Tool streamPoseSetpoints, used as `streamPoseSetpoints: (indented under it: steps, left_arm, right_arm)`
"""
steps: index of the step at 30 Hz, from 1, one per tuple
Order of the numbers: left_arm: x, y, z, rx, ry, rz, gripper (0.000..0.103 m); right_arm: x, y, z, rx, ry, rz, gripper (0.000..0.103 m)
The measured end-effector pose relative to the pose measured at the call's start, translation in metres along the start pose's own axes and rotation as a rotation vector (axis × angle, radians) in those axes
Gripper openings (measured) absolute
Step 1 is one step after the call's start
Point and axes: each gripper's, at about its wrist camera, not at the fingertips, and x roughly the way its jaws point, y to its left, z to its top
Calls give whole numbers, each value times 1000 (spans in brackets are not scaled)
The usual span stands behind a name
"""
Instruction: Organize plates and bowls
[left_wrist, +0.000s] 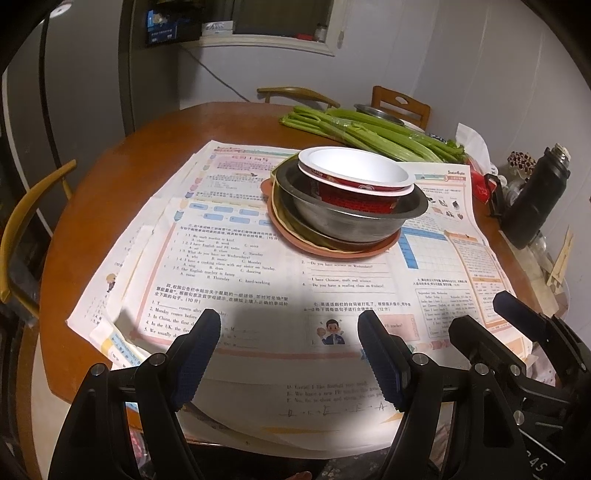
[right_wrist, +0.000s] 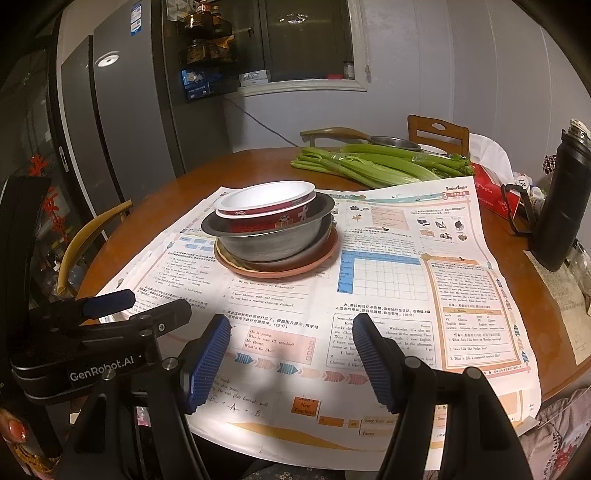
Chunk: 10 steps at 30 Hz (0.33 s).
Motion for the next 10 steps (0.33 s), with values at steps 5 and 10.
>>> streamPoseSetpoints:
  steps: [5,10]
  left_arm:
    - [2,-1,4,9,-7,13,78]
    - [3,1,17,15,-32,3,78]
  right_arm:
    - [3,-2,5,-3,2,6,68]
    - [10,-7,14,1,11,6,68]
